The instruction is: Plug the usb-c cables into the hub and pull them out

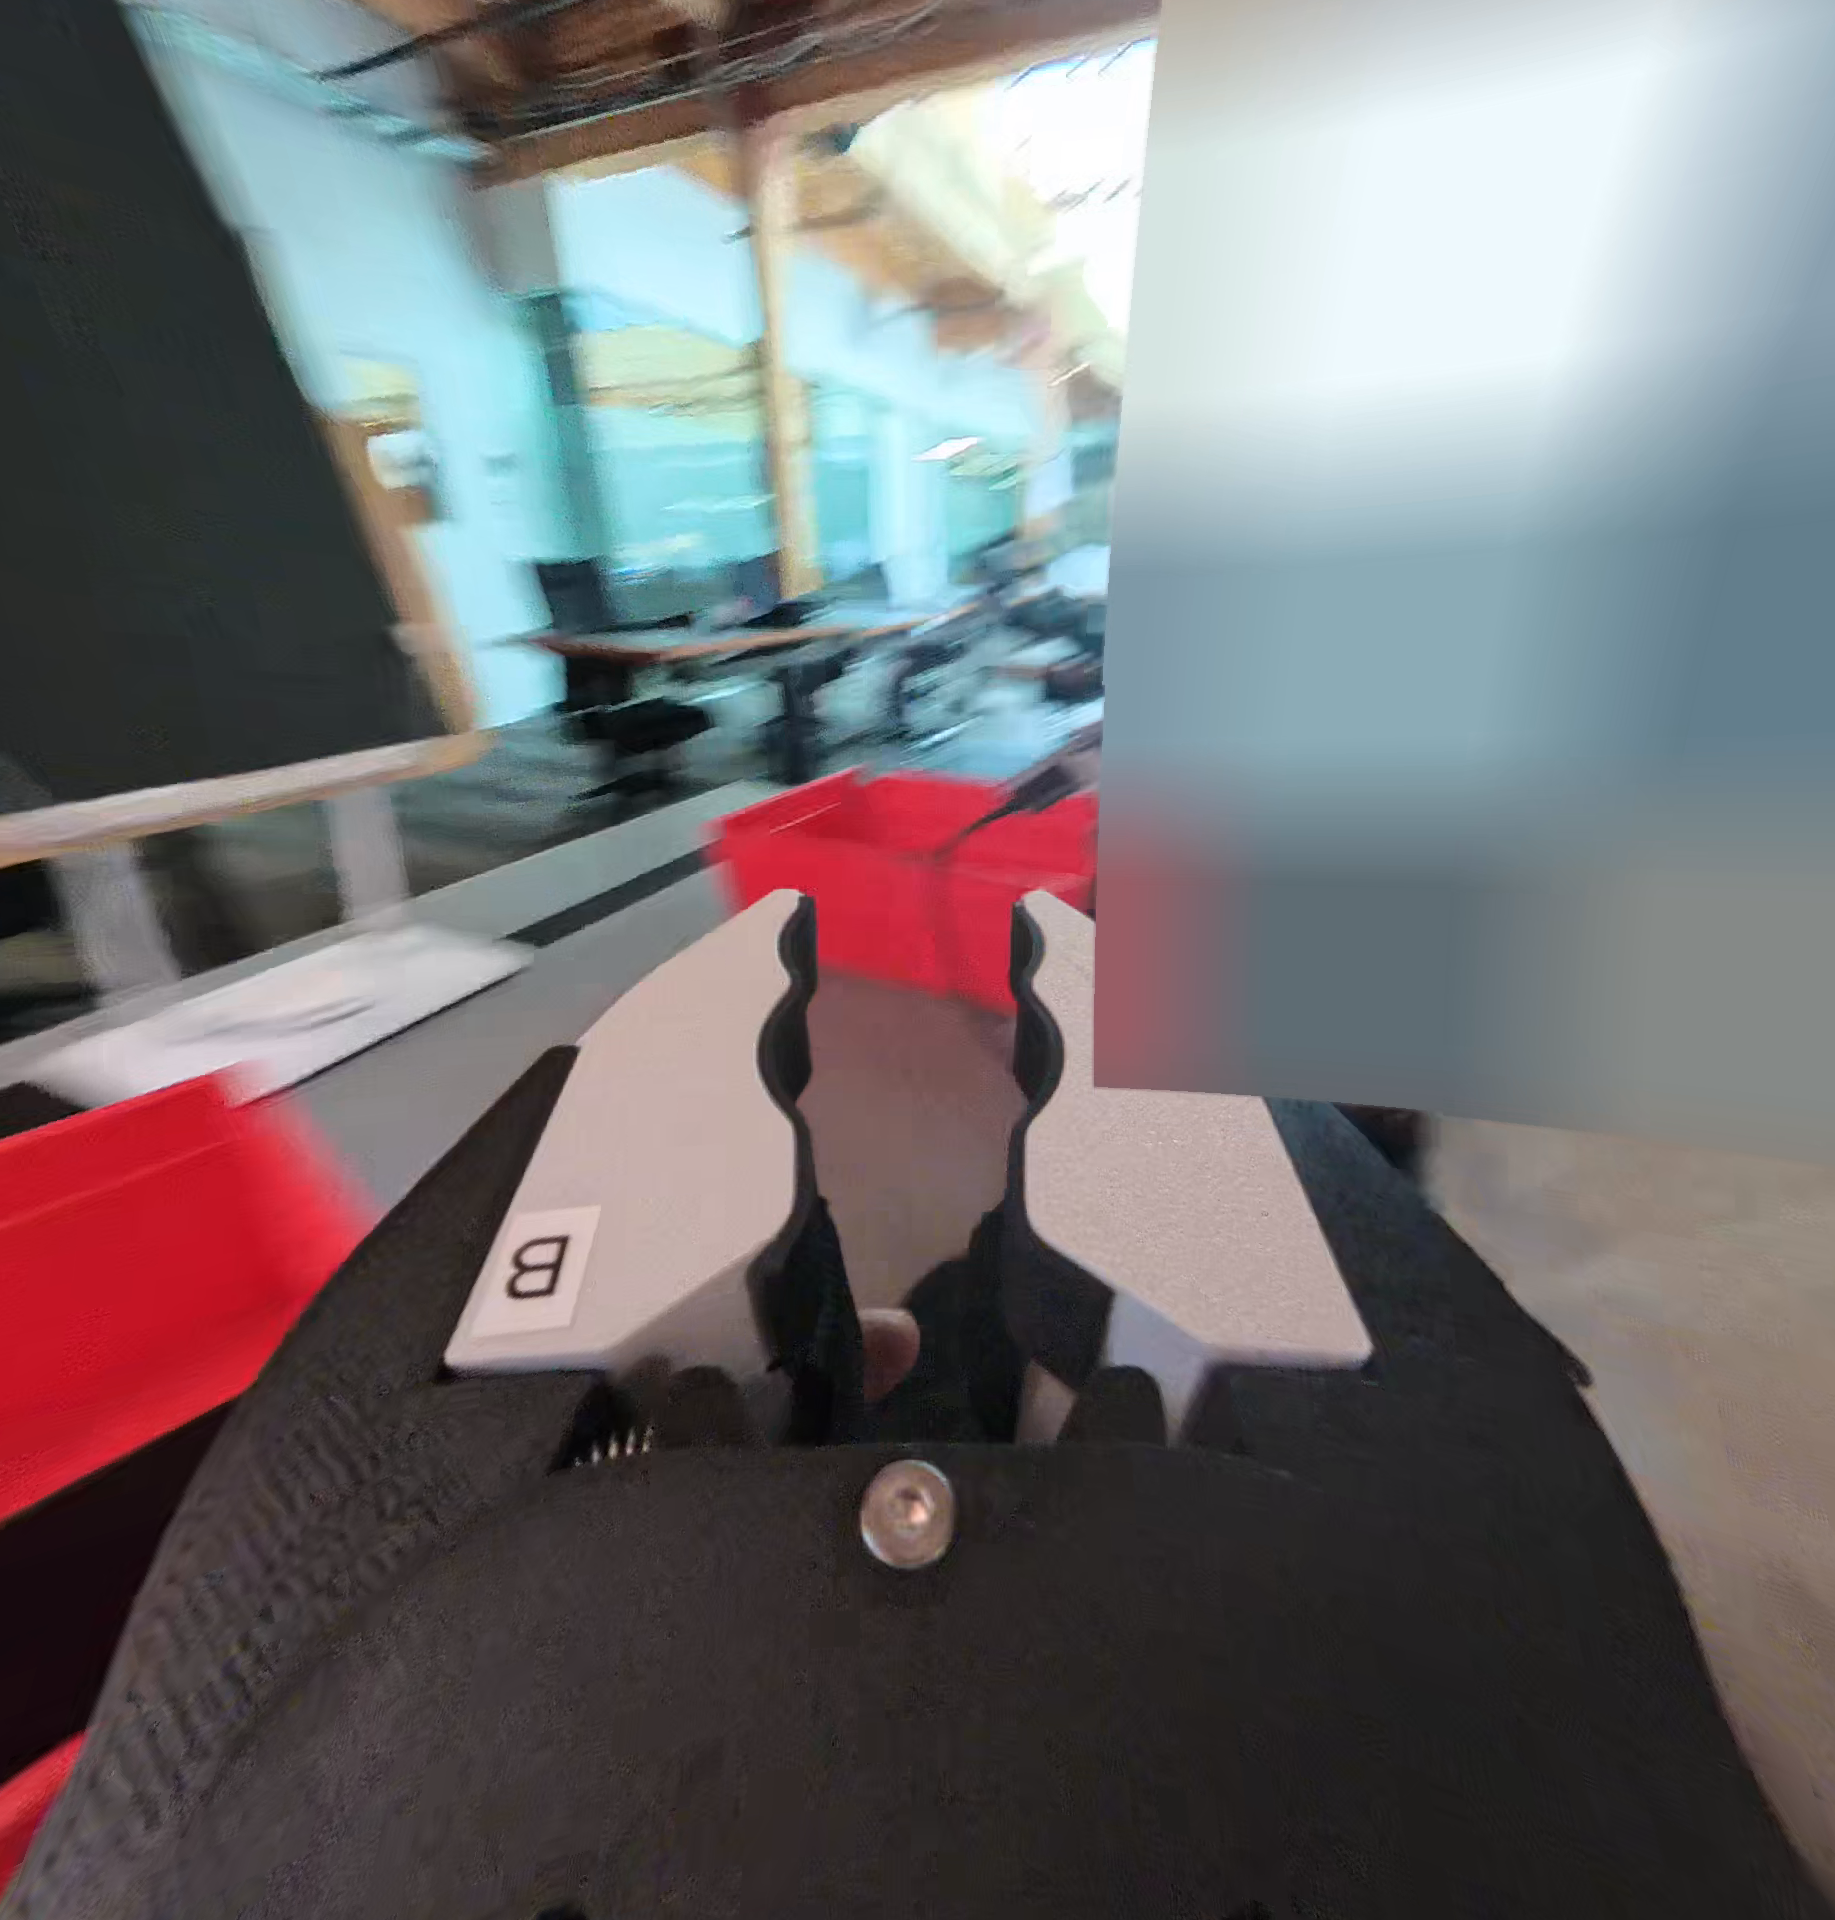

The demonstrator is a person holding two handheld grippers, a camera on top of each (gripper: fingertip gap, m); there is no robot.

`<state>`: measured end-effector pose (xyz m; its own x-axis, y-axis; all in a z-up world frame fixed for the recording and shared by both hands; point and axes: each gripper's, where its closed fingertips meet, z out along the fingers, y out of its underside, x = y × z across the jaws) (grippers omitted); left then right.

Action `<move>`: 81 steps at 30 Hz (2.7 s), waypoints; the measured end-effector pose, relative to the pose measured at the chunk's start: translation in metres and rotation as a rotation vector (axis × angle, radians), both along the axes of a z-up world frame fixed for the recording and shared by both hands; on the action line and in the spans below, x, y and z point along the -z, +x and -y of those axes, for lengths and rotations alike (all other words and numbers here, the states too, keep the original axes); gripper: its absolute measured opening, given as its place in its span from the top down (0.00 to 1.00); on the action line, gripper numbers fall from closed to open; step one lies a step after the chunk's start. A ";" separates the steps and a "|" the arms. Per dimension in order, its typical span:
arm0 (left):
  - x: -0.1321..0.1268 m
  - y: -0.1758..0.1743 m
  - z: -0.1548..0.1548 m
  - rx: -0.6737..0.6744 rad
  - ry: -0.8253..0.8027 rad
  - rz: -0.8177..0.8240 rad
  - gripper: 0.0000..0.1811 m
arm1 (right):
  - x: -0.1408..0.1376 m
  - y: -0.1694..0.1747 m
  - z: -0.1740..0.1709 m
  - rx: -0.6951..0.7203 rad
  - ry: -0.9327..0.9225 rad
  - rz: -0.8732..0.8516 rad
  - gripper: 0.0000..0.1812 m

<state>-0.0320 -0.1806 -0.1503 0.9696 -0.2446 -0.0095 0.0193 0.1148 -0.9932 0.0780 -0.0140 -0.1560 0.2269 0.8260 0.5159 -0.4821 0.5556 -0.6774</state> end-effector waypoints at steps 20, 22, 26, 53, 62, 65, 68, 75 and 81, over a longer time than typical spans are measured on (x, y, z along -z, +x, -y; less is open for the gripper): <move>0.174 -0.197 0.116 -0.246 -1.477 -0.318 0.94 | 0.012 -0.005 -0.001 -0.136 -0.101 0.066 0.96; 0.189 -0.204 0.115 -0.209 -1.588 -0.329 0.92 | 0.011 -0.005 -0.002 -0.138 -0.106 0.065 0.96; 0.212 -0.205 0.116 -0.131 -1.732 -0.373 0.86 | 0.012 -0.004 -0.002 -0.133 -0.099 0.064 0.96; -0.016 -0.048 0.039 -0.412 -0.684 -1.246 0.99 | 0.007 0.003 -0.004 -0.119 -0.108 0.020 0.95; 0.083 -0.003 0.054 0.452 -1.032 -1.405 0.99 | 0.007 0.003 -0.002 -0.114 -0.098 0.015 0.95; 0.131 0.005 0.025 0.585 -1.124 -1.461 0.99 | 0.007 0.004 -0.003 -0.111 -0.104 0.008 0.95; 0.152 0.007 -0.025 0.485 -1.078 -1.438 0.96 | 0.006 0.006 -0.008 -0.107 -0.122 0.005 0.95; 0.139 0.015 -0.067 0.190 -0.886 -0.929 0.76 | 0.007 0.006 -0.009 -0.116 -0.131 0.006 0.95; 0.123 0.027 -0.057 -0.173 -0.742 -0.215 0.75 | 0.007 0.003 -0.005 -0.124 -0.126 0.010 0.95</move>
